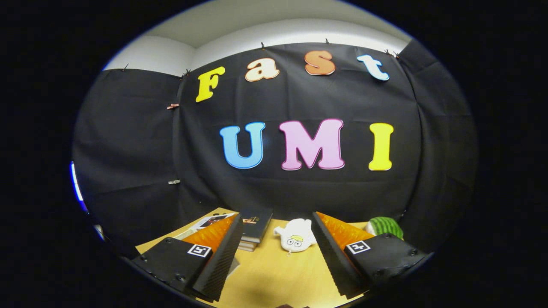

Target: Open the storage box then place both shoes into the box .Put the left shoe in first, then the right shoe, with the right side of both shoes facing outward in a uniform manner.

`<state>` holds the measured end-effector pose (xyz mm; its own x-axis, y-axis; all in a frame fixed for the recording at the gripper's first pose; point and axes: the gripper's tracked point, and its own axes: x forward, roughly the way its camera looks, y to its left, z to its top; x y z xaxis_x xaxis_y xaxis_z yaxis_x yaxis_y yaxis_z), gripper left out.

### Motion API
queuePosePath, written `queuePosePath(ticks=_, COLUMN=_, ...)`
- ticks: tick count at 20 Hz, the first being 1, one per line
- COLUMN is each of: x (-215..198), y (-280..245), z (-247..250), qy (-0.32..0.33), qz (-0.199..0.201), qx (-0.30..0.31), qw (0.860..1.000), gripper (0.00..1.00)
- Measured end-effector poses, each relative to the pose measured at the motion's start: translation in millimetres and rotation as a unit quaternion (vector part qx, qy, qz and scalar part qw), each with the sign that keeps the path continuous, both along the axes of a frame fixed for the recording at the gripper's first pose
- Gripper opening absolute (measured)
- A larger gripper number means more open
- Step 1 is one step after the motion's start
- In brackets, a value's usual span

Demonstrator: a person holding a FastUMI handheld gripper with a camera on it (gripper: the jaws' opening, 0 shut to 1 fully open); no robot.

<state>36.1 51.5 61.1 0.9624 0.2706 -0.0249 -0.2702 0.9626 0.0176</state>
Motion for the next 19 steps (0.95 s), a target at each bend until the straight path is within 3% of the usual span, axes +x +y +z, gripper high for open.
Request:
queuePosePath(ticks=6, x=-9, y=-52, z=7, qy=-0.034, qz=-0.069, qx=-0.005, qw=0.997, gripper=0.98)
queuePosePath(ticks=12, x=-3, y=-75, z=-3, qy=-0.016, qz=-0.135, qx=-0.002, qw=0.991, gripper=0.98)
queuePosePath(ticks=19, x=-13, y=-55, z=-5, qy=-0.007, qz=-0.148, qx=0.02, qw=0.989, gripper=0.98)
